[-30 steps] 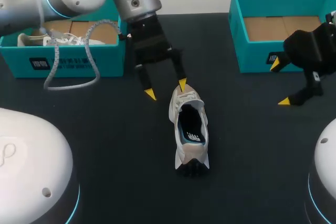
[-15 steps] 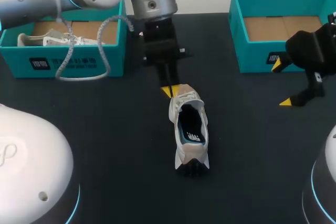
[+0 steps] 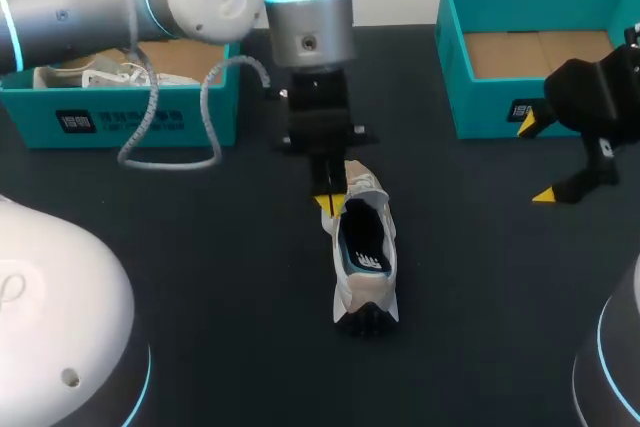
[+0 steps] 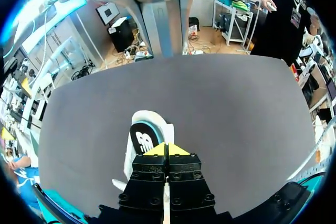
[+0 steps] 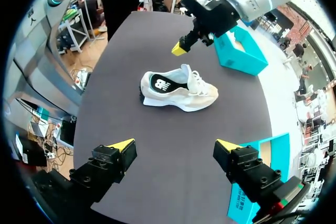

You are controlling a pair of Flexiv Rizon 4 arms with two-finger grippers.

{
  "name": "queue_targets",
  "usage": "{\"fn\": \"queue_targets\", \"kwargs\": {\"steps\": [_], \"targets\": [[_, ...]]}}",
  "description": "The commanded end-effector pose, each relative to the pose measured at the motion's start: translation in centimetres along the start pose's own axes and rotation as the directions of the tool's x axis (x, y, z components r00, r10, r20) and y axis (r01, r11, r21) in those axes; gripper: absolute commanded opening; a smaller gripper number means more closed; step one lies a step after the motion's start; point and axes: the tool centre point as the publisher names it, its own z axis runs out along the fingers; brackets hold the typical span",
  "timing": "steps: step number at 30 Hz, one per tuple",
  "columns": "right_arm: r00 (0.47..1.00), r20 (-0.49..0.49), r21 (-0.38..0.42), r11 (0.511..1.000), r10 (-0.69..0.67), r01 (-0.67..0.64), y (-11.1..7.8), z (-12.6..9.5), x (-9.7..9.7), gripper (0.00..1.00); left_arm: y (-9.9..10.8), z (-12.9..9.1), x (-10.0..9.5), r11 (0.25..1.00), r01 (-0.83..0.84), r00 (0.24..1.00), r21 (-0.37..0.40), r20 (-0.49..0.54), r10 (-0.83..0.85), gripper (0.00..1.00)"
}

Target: Take the shoe out of the shoebox, open the shoe tongue, remove and reinsert the insole, then place the shoe into the shoebox

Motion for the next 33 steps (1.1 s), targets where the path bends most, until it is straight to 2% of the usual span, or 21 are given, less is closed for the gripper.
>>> {"fn": "queue_targets", "kwargs": {"steps": [1,6,10,12,15,28,33], "targets": [[1.0,0.0,0.001,1.0,0.0,0.0,0.0,0.1,0.0,1.0,0.1,1.6,-1.0,1.0,0.004,1.0,-0.007,0.009,-0.004,0.0],[1.0,0.0,0.001,1.0,0.0,0.0,0.0,0.1,0.0,1.0,0.4,3.0,-2.1,0.996,0.055,0.998,-0.069,0.007,-0.055,0.0],[1.0,0.0,0.001,1.0,0.0,0.0,0.0,0.1,0.0,1.0,0.6,4.5,-3.2,0.992,0.094,0.996,-0.088,0.001,-0.094,0.0],[1.0,0.0,0.001,1.0,0.0,0.0,0.0,0.1,0.0,1.0,0.9,5.3,-3.6,0.992,0.105,0.994,-0.064,0.003,-0.105,0.0],[1.0,0.0,0.001,1.0,0.0,0.0,0.0,0.1,0.0,1.0,1.5,6.6,-4.0,0.989,0.115,0.993,-0.09,-0.014,-0.116,0.0],[1.0,0.0,0.001,1.0,0.0,0.0,0.0,0.1,0.0,1.0,3.0,11.5,-3.3,0.981,0.156,0.984,-0.116,-0.063,-0.164,0.0],[1.0,0.0,0.001,1.0,0.0,0.0,0.0,0.1,0.0,1.0,3.0,11.1,-3.0,0.98,0.165,0.984,-0.113,-0.055,-0.172,0.0]]}}
